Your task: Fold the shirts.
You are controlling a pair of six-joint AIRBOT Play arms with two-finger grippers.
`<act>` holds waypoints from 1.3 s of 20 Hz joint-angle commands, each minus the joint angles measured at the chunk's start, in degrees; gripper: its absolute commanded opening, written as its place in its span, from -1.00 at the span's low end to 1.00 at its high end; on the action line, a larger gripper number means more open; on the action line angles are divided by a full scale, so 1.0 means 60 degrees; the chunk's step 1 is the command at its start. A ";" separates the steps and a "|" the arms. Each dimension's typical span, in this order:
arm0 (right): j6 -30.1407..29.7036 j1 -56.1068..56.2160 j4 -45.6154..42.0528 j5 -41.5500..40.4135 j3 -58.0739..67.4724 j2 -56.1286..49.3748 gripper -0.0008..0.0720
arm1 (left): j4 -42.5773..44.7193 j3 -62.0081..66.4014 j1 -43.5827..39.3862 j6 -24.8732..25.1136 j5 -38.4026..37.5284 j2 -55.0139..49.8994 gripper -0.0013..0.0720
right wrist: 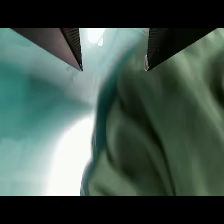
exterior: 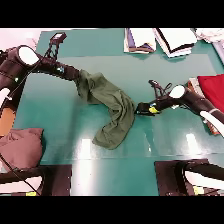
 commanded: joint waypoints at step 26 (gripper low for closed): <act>-0.0816 -0.1461 -0.1668 0.2382 0.5107 0.2623 -0.94 | 0.0936 0.2342 0.0015 -0.0295 -0.0171 0.3228 -0.90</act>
